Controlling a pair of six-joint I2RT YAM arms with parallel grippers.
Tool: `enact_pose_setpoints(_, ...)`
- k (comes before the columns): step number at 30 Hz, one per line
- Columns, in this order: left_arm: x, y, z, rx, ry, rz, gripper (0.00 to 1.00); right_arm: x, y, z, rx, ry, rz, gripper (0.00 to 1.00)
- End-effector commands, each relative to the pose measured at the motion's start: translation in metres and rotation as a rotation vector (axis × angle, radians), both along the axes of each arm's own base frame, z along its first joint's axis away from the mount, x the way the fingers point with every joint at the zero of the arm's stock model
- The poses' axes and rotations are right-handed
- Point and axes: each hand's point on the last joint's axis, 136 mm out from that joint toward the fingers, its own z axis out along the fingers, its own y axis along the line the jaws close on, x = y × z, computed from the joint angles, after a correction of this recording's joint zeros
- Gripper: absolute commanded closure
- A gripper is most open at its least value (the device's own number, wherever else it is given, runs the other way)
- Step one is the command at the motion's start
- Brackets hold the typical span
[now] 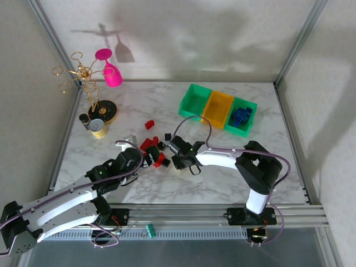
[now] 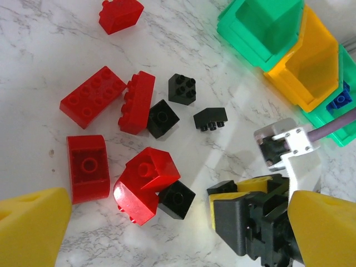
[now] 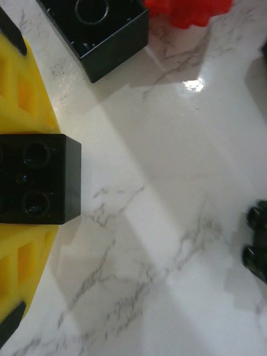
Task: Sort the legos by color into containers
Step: Pick up the lego from the bottom-center of the table, then place the lego in the container.
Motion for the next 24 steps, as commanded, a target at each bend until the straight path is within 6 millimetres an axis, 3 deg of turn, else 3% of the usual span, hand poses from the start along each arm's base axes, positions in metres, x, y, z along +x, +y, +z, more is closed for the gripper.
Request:
enact_pose_setpoints(1,0.009,-0.009,0.023,-0.014,-0.047,-0.019,0.00,0.022,-0.009,0.035,0.072,-0.040,-0.084,0.65)
enact_pose_setpoints(10,0.026,-0.035,0.037,-0.031,-0.073,-0.062,0.00,0.098,-0.075,0.083,0.135,-0.135,-0.342,0.64)
enact_pose_setpoints(14,0.034,-0.045,0.040,-0.029,-0.081,-0.070,0.00,0.128,-0.092,0.102,0.180,-0.184,-0.395,0.63)
enact_pose_setpoints(24,0.058,-0.064,0.034,-0.058,-0.077,-0.040,0.00,0.207,-0.151,0.108,0.174,-0.275,-0.584,0.64)
